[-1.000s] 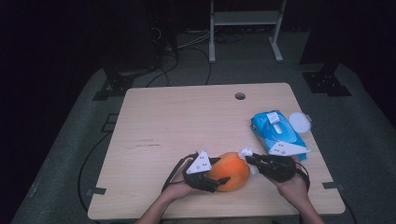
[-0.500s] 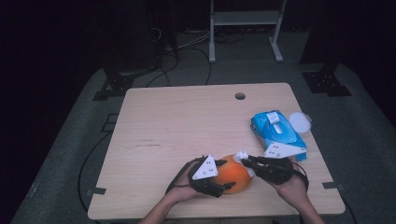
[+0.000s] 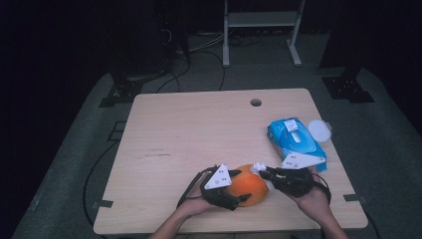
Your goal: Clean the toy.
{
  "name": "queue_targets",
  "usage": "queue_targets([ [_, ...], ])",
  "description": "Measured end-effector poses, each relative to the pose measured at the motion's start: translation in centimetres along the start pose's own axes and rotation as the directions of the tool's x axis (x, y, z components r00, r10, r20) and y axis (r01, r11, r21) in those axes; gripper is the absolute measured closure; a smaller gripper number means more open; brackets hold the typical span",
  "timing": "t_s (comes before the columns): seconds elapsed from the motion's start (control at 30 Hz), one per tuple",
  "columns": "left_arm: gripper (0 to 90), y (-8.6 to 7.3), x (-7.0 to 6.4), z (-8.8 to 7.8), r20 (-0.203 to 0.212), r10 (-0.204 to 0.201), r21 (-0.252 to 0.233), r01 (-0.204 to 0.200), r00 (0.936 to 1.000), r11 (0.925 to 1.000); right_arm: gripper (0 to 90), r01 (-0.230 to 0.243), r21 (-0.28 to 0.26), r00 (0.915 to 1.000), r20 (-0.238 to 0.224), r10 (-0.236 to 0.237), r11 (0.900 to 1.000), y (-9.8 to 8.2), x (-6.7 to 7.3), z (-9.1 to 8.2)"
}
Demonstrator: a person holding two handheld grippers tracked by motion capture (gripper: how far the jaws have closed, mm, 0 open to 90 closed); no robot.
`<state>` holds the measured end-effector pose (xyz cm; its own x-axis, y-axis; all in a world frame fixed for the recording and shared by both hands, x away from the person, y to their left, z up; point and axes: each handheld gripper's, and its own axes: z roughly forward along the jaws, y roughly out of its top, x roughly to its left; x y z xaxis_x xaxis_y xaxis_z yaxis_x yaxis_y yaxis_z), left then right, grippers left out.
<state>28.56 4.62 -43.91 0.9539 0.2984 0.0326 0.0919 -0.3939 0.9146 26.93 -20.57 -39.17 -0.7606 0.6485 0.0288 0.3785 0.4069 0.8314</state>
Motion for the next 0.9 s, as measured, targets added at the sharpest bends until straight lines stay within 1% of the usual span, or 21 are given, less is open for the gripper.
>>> queue_targets([
  [0.03,15.6,0.1,0.2,-0.2,0.0,-0.011,-0.012,0.011,0.9999,0.9999,79.8,-0.004,0.013,0.9999,-0.016,0.005,1.0,-0.2,0.0,0.2],
  [0.07,9.9,0.3,0.5,-0.3,-0.008,-0.033,-0.017,0.033,0.9994,0.9993,79.8,-0.005,0.016,0.9998,-0.02,0.006,1.0,-0.3,-0.1,0.2],
  [0.1,6.4,0.3,0.8,-0.4,-0.022,-0.046,-0.009,0.046,0.9987,0.9989,79.8,-0.013,0.016,0.9996,-0.026,0.013,1.0,-0.5,-0.2,0.2],
  [0.13,5.2,0.3,1.1,-0.5,-0.031,-0.064,-0.003,0.064,0.9974,0.9979,79.8,-0.021,0.017,0.9991,-0.037,0.022,1.0,-0.6,-0.4,0.1],
  [0.2,4.2,-0.1,1.6,-0.3,-0.004,-0.113,0.02,0.113,0.9936,0.9934,79.7,-0.028,0.014,0.9985,-0.047,0.029,1.0,-0.7,-0.6,-0.1],
  [0.23,5.0,-0.3,1.7,0.0,0.021,-0.123,0.039,0.122,0.9922,0.9917,79.7,-0.03,0.014,0.9983,-0.05,0.031,0.999,-0.8,-0.7,-0.1],
  [0.27,6.9,-0.4,1.6,0.1,0.034,-0.12,0.044,0.119,0.9921,0.9919,79.7,-0.03,0.013,0.9984,-0.047,0.03,0.999,-0.8,-0.8,0.0],
  [0.3,8.0,-0.5,1.4,0.1,0.033,-0.101,0.047,0.1,0.9943,0.9939,79.6,-0.031,0.014,0.9986,-0.043,0.031,0.999,-0.8,-0.9,-0.1],
  [0.33,11.9,-0.5,1.3,0.0,0.039,-0.088,0.044,0.087,0.9953,0.9953,79.6,-0.032,0.011,0.9987,-0.038,0.032,0.999,-0.9,-1.1,-0.1],
  [0.43,15.0,-0.3,1.1,-0.3,0.065,-0.048,0.045,0.045,0.9967,0.9979,79.5,-0.06,0.007,0.9976,-0.035,0.06,0.998,-1.3,-1.9,-0.4],
  [0.5,13.8,-0.4,1.2,-0.2,0.056,-0.05,0.043,0.048,0.9972,0.9979,79.5,-0.079,0.009,0.996,-0.041,0.079,0.997,-1.7,-2.3,-0.5],
  [0.57,10.7,-0.6,1.3,0.1,0.052,-0.077,0.049,0.074,0.9957,0.996,79.5,-0.085,0.009,0.9956,-0.037,0.086,0.996,-1.7,-2.4,-0.6],
  [0.6,10.7,-0.7,1.3,0.2,0.054,-0.08,0.048,0.077,0.9953,0.9958,79.4,-0.088,0.009,0.9954,-0.035,0.089,0.996,-1.7,-2.4,-0.6],
  [0.63,10.6,-0.8,1.2,0.4,0.056,-0.089,0.045,0.086,0.9945,0.9952,79.4,-0.086,0.011,0.9958,-0.029,0.086,0.996,-1.6,-2.3,-0.5],
  [0.67,10.0,-1.0,1.0,0.6,0.058,-0.087,0.048,0.085,0.9945,0.9953,79.5,-0.075,0.012,0.997,-0.021,0.075,0.997,-1.4,-2.0,-0.5],
  [0.7,9.9,-1.1,0.8,0.8,0.051,-0.067,0.061,0.064,0.9965,0.9961,79.6,-0.068,0.008,0.9975,-0.019,0.068,0.998,-1.3,-1.7,-0.5],
  [0.73,10.1,-1.1,0.6,0.8,0.044,-0.053,0.063,0.05,0.9976,0.9967,79.6,-0.058,0.0,0.998,-0.024,0.058,0.998,-1.1,-1.3,-0.5],
  [0.77,12.1,-1.0,0.6,0.7,0.042,-0.047,0.063,0.044,0.998,0.997,79.7,-0.041,-0.008,0.9987,-0.031,0.04,0.999,-0.8,-0.8,-0.4],
  [0.8,14.1,-0.9,0.5,0.7,0.034,-0.043,0.068,0.041,0.9985,0.9969,79.6,-0.029,-0.015,0.9986,-0.045,0.028,0.999,-0.6,-0.3,-0.4],
  [0.87,18.1,-0.8,0.4,0.6,0.014,-0.022,0.078,0.021,0.9996,0.9967,79.6,-0.012,-0.022,0.997,-0.076,0.01,1.0,-0.2,0.5,-0.2],
  [0.9,19.9,-0.7,0.3,0.4,0.001,-0.007,0.081,0.007,1.0,0.9967,79.5,0.002,-0.018,0.9971,-0.076,-0.003,1.0,0.0,0.8,-0.1],
])
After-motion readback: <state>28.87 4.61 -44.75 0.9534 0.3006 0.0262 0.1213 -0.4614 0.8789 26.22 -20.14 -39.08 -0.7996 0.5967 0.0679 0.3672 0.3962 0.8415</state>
